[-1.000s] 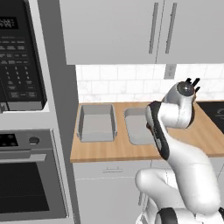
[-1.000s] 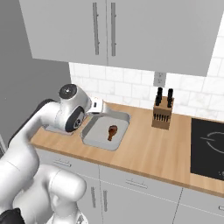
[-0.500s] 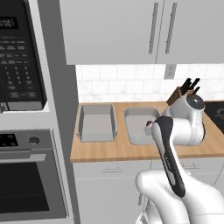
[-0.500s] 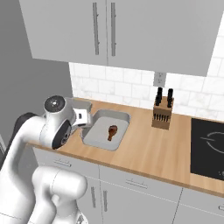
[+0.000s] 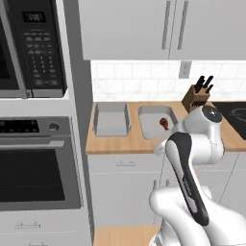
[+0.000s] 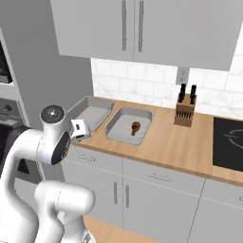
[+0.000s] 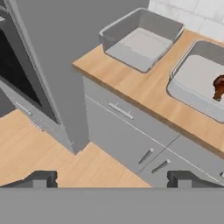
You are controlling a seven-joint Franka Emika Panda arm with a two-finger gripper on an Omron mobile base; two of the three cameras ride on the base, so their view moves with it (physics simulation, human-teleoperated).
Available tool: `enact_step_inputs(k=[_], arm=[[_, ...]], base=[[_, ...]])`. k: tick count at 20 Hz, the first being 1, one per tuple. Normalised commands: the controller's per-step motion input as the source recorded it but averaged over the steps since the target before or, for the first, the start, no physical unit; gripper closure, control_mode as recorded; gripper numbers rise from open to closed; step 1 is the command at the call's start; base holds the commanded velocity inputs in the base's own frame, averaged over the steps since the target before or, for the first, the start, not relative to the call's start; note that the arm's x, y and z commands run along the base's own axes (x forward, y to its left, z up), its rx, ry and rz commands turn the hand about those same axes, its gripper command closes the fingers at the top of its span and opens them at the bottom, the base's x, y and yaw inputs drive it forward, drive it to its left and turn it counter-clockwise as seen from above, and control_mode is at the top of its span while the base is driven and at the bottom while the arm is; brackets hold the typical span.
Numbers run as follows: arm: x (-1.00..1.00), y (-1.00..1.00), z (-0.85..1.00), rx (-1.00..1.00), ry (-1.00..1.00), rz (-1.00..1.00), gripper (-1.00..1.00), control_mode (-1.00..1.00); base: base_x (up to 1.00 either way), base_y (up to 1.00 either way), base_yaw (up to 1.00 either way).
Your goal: Place one lemon and one chicken drumstick in each tupperware on the nearby counter, to pack two identical lunches.
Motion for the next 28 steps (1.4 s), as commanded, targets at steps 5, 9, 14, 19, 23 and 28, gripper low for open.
enact_step_inputs(k=[5,9,14,19,23,28], arm=[[0.00,0.00,0.00,0.00,0.00,0.00,-1.00,1.00],[0.00,0.00,0.00,0.00,0.00,0.00,-1.00,1.00],[0.00,0.00,0.00,0.00,0.00,0.00,-1.00,1.00],[0.00,0.00,0.00,0.00,0.00,0.00,-1.00,1.00],[0.00,0.00,0.00,0.00,0.00,0.00,-1.00,1.00],[0.00,0.00,0.00,0.00,0.00,0.00,-1.00,1.00]], base=[[-0.79,0.65,0.00],[-0.08,1.00,0.00],[0.08,1.00,-0.04],[0.01,1.00,-0.16],[-0.19,1.00,-0.22],[-0.85,0.96,-0.24]])
